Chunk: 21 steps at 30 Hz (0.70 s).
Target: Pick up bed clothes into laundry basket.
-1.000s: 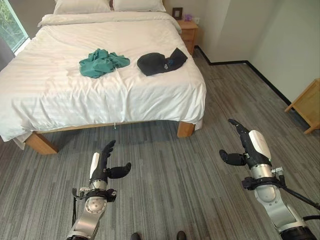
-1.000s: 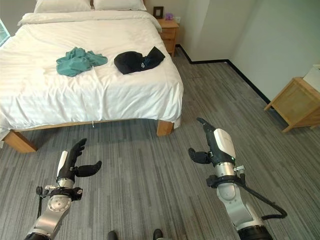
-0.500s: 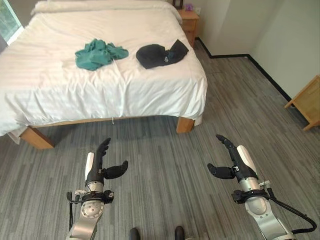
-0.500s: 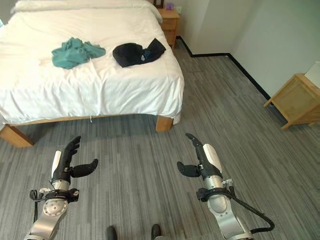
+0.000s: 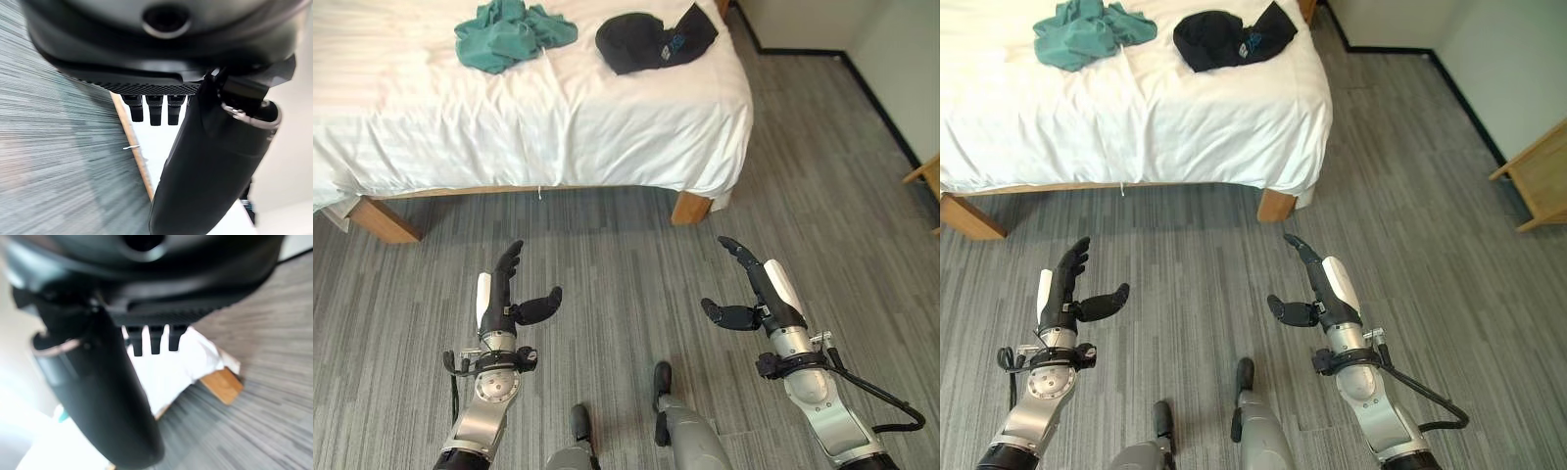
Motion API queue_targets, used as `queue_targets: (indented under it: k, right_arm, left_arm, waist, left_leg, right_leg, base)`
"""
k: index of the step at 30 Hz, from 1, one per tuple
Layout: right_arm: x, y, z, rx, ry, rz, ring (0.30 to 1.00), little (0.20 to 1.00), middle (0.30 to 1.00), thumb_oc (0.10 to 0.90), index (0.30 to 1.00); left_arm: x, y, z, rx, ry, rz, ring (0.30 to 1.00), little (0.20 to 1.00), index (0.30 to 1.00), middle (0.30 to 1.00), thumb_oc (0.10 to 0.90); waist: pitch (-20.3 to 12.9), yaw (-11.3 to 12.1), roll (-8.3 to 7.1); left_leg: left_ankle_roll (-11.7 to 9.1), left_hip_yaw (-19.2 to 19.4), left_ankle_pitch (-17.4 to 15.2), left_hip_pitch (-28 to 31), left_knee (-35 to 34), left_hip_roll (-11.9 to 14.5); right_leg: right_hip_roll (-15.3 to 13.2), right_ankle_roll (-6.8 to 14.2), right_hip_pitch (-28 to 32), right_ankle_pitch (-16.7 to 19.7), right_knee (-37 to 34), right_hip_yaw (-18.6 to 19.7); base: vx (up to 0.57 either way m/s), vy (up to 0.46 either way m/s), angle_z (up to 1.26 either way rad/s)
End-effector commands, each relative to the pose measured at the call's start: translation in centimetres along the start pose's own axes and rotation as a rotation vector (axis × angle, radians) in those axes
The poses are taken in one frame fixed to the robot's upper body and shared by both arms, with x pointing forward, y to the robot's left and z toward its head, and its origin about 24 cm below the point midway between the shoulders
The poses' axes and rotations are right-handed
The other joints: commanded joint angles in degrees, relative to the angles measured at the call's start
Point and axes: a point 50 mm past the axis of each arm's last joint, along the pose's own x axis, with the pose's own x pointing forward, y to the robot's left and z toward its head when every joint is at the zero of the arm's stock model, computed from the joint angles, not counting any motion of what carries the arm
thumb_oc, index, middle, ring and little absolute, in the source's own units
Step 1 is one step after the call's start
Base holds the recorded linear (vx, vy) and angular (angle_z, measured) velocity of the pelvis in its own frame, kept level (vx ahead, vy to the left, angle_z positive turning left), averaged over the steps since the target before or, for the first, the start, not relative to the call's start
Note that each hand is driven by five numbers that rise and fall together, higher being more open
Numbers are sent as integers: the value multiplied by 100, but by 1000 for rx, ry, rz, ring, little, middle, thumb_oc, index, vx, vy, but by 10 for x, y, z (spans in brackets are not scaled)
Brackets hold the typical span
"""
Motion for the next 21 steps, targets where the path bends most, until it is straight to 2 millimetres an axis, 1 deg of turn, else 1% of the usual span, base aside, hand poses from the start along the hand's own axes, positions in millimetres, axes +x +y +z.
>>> queue_targets:
  k: [1, 2, 3, 4, 5, 6, 7, 8, 9, 10, 11, 12, 13, 14, 15, 16, 17, 18, 19, 20, 21]
  right_arm:
    - [6, -32, 10, -49, -86, -126, 900, 900, 900, 800, 900]
    - [6, -31, 10, -48, -86, -125, 900, 900, 900, 800, 900]
    - [2, -32, 1, -70, -51, -104, 900, 900, 900, 800, 900]
    - [2, -32, 1, -70, -51, -104, 900, 900, 900, 800, 900]
    - [3, -33, -1, -80, -40, -103, 900, 900, 900, 800, 900]
    - [2, -39, -4, -87, -26, -113, 900, 900, 900, 800, 900]
    - [2, -43, -6, -94, -14, -121, 900, 900, 900, 800, 900]
    - [3, -48, -6, -114, -13, -128, 900, 900, 900, 800, 900]
    - [4, -52, -6, -126, -10, -135, 900, 900, 900, 800, 900]
    - [4, -54, -6, -133, -12, -138, 900, 900, 900, 800, 900]
    - [4, -54, -6, -134, -12, -138, 900, 900, 900, 800, 900]
    - [4, -58, -6, -148, -12, -144, 900, 900, 900, 800, 900]
    - [3, -60, -6, -157, -11, -149, 900, 900, 900, 800, 900]
    - [3, -60, -6, -157, -11, -148, 900, 900, 900, 800, 900]
    - [4, -60, -6, -166, -12, -154, 900, 900, 900, 800, 900]
    - [4, -60, -5, -174, -15, -153, 900, 900, 900, 800, 900]
    - [4, -60, -5, -174, -14, -153, 900, 900, 900, 800, 900]
    - [4, -60, -4, -189, -20, -155, 900, 900, 900, 800, 900]
    - [3, -61, -3, -207, -24, -157, 900, 900, 900, 800, 900]
    - [3, -61, -3, -207, -24, -157, 900, 900, 900, 800, 900]
    - [0, -60, -4, -234, -17, -150, 900, 900, 900, 800, 900]
  left_arm:
    - [11, 1, 46, -77, -254, -33, 900, 900, 900, 900, 800]
    - [11, 1, 46, -77, -253, -33, 900, 900, 900, 900, 800]
    - [4, -5, 42, -110, -229, -74, 900, 900, 900, 900, 800]
    - [4, -5, 42, -110, -229, -74, 900, 900, 900, 900, 800]
    - [3, -8, 42, -139, -221, -84, 900, 900, 900, 900, 800]
    - [1, -12, 42, -174, -216, -119, 900, 900, 900, 900, 800]
    - [1, -14, 44, -180, -221, -131, 900, 900, 900, 900, 800]
    - [1, -15, 47, -186, -233, -140, 900, 900, 900, 900, 800]
    - [1, -16, 47, -187, -230, -145, 900, 900, 900, 900, 800]
    - [0, -17, 45, -188, -225, -150, 900, 900, 900, 900, 800]
    - [0, -17, 45, -188, -225, -150, 900, 900, 900, 900, 800]
    - [-2, -15, 45, -180, -227, -154, 900, 900, 900, 900, 800]
    - [-4, -14, 41, -163, -218, -162, 900, 900, 900, 900, 800]
    - [-5, -14, 41, -163, -217, -162, 900, 900, 900, 900, 800]
    - [-6, -16, 37, -163, -196, -161, 900, 900, 900, 900, 800]
    - [-7, -17, 35, -159, -186, -162, 900, 900, 900, 900, 800]
    - [-7, -17, 35, -159, -186, -162, 900, 900, 900, 900, 800]
    - [-9, -20, 33, -157, -172, -164, 900, 900, 900, 900, 800]
    - [-9, -21, 33, -158, -169, -166, 900, 900, 900, 900, 800]
    - [-10, -22, 32, -159, -169, -166, 900, 900, 900, 900, 800]
    - [-12, -22, 28, -148, -149, -163, 900, 900, 900, 900, 800]
  waist:
    - [-430, -345, 309]
    - [-450, -354, 284]
    - [-437, -389, 414]
    - [-459, -409, 397]
    - [-381, -394, 370]
    - [-267, -326, 257]
    - [-218, -259, 177]
    - [-189, -189, 120]
    - [-173, -106, 51]
    - [-174, -57, 24]
    - [-172, -42, 25]
    - [-177, 3, -11]
    - [-208, 47, -31]
    - [-207, 54, -55]
    - [-267, 107, -8]
    - [-300, 128, 41]
    - [-293, 125, 27]
    - [-358, 147, 121]
    - [-387, 153, 136]
    - [-381, 152, 133]
    - [-473, 157, 160]
  left_leg:
    - [-477, 146, -1235, 1939, 449, 123]
    - [-479, 134, -1217, 1906, 458, 101]
    - [-682, 167, -346, 1261, 2223, 488]
    - [-687, 137, -339, 1200, 2262, 476]
    - [-773, 66, 251, 635, 3392, 602]
    - [-744, 131, 694, 57, 4851, 744]
    - [-741, 297, 684, -161, 5236, 824]
    - [-727, 481, 567, -362, 5236, 844]
    - [-711, 701, 356, -615, 5126, 801]
    - [-739, 866, 272, -829, 4973, 834]
    - [-738, 881, 263, -817, 4973, 837]
    - [-752, 1068, 242, -966, 4471, 880]
    - [-793, 1359, 333, -1199, 3629, 978]
    - [-789, 1385, 354, -1156, 3573, 944]
    - [-730, 1565, 451, -1210, 2192, 716]
    - [-727, 1573, 639, -1139, 1520, 597]
    - [-723, 1584, 683, -1086, 1435, 559]
    - [-746, 1599, 951, -1080, 508, 534]
    - [-754, 1594, 1018, -1055, 231, 540]
    - [-752, 1597, 1033, -1031, 201, 527]
    - [-817, 1588, 1147, -1130, 147, 686]
  right_leg:
    - [423, 13, 183, 672, -180, 308]
    - [399, 8, 160, 690, -186, 313]
    - [496, -273, 586, 599, -235, 353]
    - [475, -281, 559, 616, -241, 339]
    - [474, -488, 773, 509, -270, 231]
    - [536, -799, 1211, 245, -336, 187]
    - [526, -858, 1431, 154, -355, 235]
    - [498, -872, 1584, 50, -355, 276]
    - [439, -858, 1742, -22, -355, 310]
    - [382, -831, 1887, -93, -355, 353]
    - [382, -828, 1891, -97, -355, 365]
    - [331, -790, 2027, -200, -355, 380]
    - [275, -742, 2258, -330, -355, 412]
    - [246, -736, 2268, -334, -355, 421]
    - [255, -635, 2481, -497, -355, 439]
    - [251, -581, 2617, -566, -355, 448]
    - [230, -575, 2633, -571, -355, 444]
    - [234, -489, 2922, -736, -355, 422]
    - [211, -452, 3068, -799, -355, 409]
    - [205, -449, 3080, -803, -355, 406]
    - [128, -361, 3352, -942, -355, 462]
  base:
    - [553, -238, 80]
    - [442, -319, 39]
    - [271, -269, 7]
    - [380, -441, 14]
    - [339, -465, 22]
    - [476, -566, 7]
    - [489, -444, -26]
    - [387, -216, -58]
    - [367, -107, -58]
    - [258, -47, -40]
    - [273, -2, -35]
    - [412, 34, -23]
    - [413, 31, -32]
    - [543, 128, -22]
    - [456, 158, -21]
    - [455, 159, -15]
    - [490, 180, -8]
    - [496, 162, -8]
    - [495, 162, -12]
    - [533, 167, -22]
    - [372, 120, -28]
